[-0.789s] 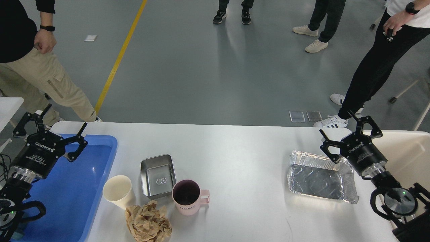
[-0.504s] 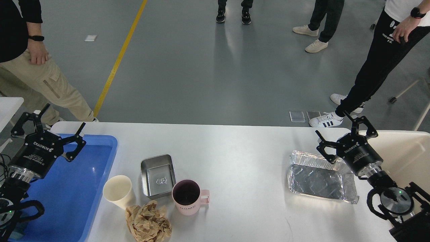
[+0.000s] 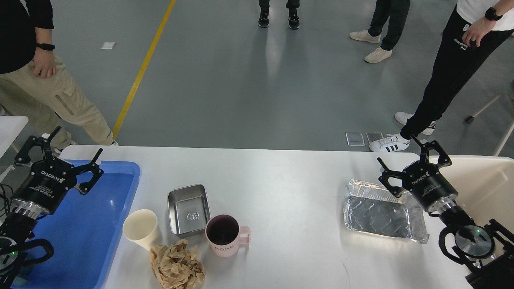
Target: Tidy desktop
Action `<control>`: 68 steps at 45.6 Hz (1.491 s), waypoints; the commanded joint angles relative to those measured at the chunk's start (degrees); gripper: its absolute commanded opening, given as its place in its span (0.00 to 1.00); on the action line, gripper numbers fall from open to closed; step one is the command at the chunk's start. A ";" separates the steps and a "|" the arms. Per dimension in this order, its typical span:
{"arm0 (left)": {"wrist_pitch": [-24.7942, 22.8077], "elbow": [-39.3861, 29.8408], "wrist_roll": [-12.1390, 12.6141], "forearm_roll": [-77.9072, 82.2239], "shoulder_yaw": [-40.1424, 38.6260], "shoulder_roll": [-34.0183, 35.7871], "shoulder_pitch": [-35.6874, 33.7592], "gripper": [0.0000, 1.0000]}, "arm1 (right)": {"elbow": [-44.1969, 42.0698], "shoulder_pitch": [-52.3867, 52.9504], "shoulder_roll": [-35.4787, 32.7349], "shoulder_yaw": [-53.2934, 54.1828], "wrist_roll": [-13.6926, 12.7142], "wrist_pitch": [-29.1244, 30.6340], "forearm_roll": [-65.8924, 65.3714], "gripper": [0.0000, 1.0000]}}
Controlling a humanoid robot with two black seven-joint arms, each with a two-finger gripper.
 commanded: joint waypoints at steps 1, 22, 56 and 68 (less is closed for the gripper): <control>-0.07 -0.08 0.11 0.17 0.03 0.19 0.16 0.97 | -0.09 0.07 -0.07 0.00 -0.04 -0.03 -0.03 1.00; 0.81 0.00 0.28 0.34 -0.14 1.68 0.42 0.97 | -0.18 0.07 -0.51 0.09 0.05 -0.03 -0.03 1.00; 11.62 -2.54 3.10 10.36 4.87 3.17 -0.37 0.97 | -0.09 0.68 0.11 0.00 0.05 -0.21 0.06 1.00; 12.59 -8.34 3.97 16.95 7.77 12.48 5.69 0.97 | -0.09 0.69 0.11 -0.17 -0.04 -0.12 -0.03 1.00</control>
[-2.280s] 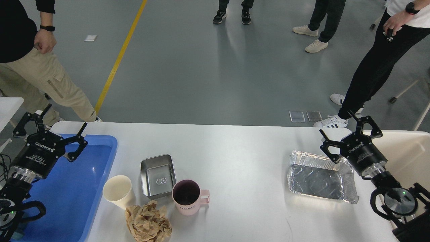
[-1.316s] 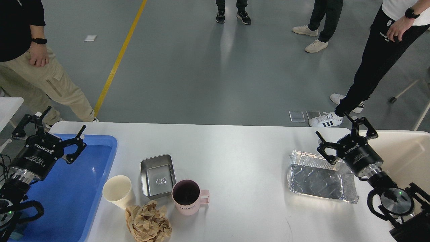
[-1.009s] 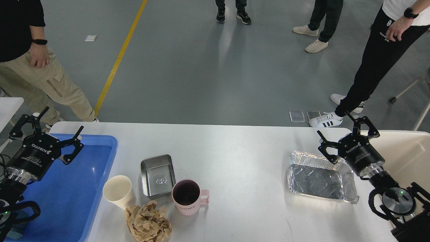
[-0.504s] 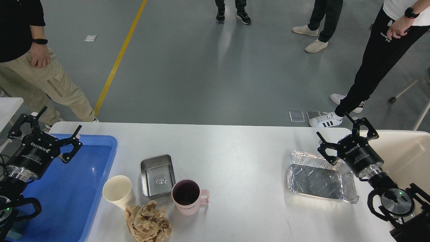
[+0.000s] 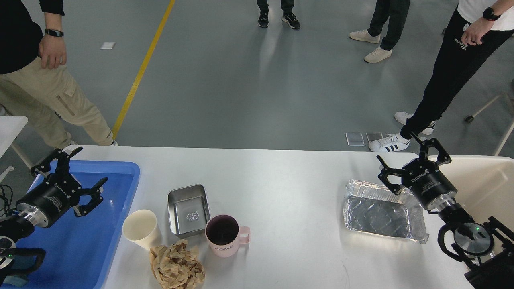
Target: Tidy desktop
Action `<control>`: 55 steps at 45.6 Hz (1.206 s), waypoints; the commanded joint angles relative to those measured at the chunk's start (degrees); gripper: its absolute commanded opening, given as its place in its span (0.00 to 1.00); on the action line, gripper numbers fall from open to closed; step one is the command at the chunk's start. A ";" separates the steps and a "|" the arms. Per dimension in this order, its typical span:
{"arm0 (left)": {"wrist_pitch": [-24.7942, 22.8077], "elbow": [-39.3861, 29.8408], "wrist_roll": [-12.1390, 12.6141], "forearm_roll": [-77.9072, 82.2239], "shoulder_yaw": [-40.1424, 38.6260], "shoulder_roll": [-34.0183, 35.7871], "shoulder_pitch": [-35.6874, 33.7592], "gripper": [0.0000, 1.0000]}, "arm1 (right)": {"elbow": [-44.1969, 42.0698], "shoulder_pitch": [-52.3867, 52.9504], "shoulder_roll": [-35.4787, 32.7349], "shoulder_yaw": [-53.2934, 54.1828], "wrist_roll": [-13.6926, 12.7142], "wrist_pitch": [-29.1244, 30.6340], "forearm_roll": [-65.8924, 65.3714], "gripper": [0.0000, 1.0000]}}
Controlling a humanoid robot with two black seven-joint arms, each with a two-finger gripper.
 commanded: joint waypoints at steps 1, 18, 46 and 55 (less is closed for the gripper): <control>0.26 -3.82 0.77 1.20 0.74 5.99 3.95 0.97 | -0.04 0.00 0.00 0.00 -0.01 0.04 -0.03 1.00; -0.88 -14.46 3.14 1.20 0.12 35.87 16.09 0.97 | -0.22 -0.18 1.49 -0.09 -0.01 0.04 -0.03 1.00; -0.88 -20.53 3.06 10.69 -0.40 48.01 17.93 0.97 | 0.14 -0.88 2.46 0.00 -0.01 0.04 -0.03 1.00; 1.14 -19.48 1.21 10.78 -1.99 45.99 17.84 0.97 | 0.05 -0.88 2.20 0.00 -0.01 0.13 -0.03 1.00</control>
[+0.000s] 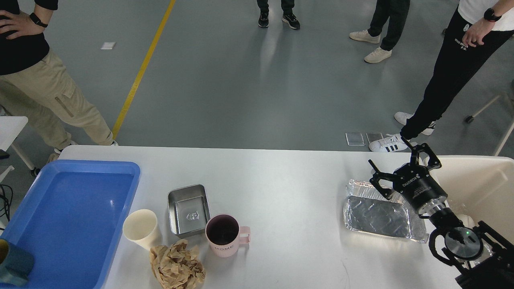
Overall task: Tidy desktop
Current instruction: 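Raise the left gripper and move it toward the pink mug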
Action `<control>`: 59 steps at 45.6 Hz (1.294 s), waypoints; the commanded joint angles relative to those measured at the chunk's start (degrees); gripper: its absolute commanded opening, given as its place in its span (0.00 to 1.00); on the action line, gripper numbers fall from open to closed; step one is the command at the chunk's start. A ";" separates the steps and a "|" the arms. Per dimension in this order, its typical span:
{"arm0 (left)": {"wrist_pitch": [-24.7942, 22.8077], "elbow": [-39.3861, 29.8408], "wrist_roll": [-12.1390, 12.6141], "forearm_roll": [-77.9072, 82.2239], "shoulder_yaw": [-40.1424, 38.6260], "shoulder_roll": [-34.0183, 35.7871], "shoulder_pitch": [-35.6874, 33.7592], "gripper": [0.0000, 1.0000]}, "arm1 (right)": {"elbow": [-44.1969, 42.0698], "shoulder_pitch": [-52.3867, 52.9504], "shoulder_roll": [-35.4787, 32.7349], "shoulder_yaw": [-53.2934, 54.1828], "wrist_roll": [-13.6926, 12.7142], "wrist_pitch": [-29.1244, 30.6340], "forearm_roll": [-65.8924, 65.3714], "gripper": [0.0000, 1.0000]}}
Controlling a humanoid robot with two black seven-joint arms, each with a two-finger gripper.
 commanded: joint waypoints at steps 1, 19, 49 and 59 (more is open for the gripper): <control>1.01 1.08 -1.44 0.09 -1.03 -1.33 -0.12 0.97 | -0.08 -0.09 -0.06 0.00 0.00 0.12 0.01 1.00; 0.22 3.98 -3.37 0.00 -1.21 -2.04 0.05 0.97 | 0.00 0.08 0.47 0.17 0.09 0.12 0.01 1.00; -1.80 9.87 -12.51 14.93 -1.38 -4.85 -5.22 0.97 | 0.09 1.14 2.14 0.26 0.35 -0.15 0.01 1.00; -5.83 9.96 -16.38 35.31 1.08 -6.43 -9.61 0.97 | 0.09 1.14 2.05 0.26 0.35 -0.06 0.01 1.00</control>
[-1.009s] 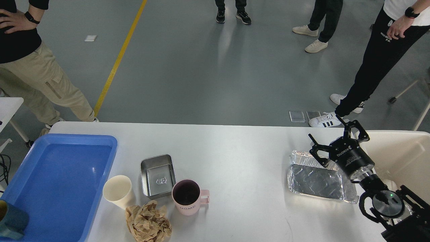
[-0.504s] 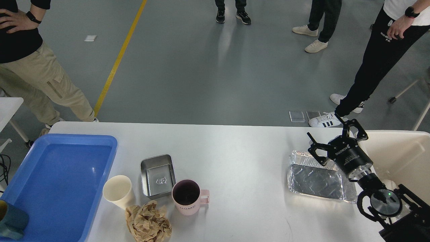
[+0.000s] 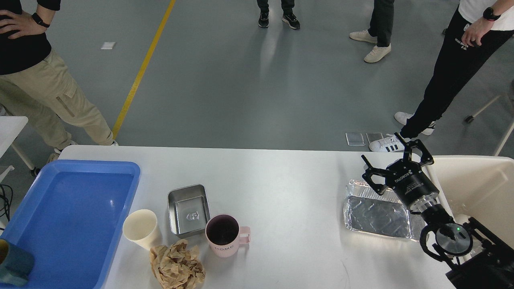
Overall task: Tidy desktop
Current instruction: 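Raise the left gripper and move it toward the pink mug, then lower the left gripper onto the pink mug and grasp its rim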
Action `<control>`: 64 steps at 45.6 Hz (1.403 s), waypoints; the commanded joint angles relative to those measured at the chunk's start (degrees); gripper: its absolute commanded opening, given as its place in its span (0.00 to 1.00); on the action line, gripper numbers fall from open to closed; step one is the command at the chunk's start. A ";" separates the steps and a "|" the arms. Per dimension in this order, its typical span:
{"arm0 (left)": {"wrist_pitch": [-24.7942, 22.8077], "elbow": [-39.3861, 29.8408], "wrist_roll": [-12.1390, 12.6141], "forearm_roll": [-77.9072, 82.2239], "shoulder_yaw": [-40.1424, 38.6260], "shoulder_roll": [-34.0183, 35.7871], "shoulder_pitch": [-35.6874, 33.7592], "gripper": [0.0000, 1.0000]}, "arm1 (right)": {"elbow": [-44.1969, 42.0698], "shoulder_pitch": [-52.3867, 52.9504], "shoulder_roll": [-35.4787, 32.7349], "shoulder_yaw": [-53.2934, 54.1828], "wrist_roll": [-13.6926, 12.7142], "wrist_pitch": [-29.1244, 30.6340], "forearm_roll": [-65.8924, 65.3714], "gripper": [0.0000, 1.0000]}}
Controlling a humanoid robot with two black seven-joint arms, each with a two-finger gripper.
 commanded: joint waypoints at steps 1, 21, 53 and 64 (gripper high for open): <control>-4.87 -0.09 -2.01 13.08 1.59 -1.24 -3.92 0.97 | 0.02 0.00 -0.08 -0.01 0.00 0.01 0.00 1.00; -24.21 -2.90 -0.97 26.99 12.47 -5.46 -23.42 0.97 | 0.11 0.00 -0.08 -0.09 -0.09 0.09 0.00 1.00; -26.68 -2.29 0.97 40.08 56.35 -28.65 -61.06 0.97 | 0.02 -0.35 -0.43 -0.01 0.00 0.10 0.00 1.00; -27.82 -2.29 0.18 45.45 57.22 -39.03 -62.46 0.97 | 0.11 -0.79 -0.52 -0.01 0.00 0.18 0.00 1.00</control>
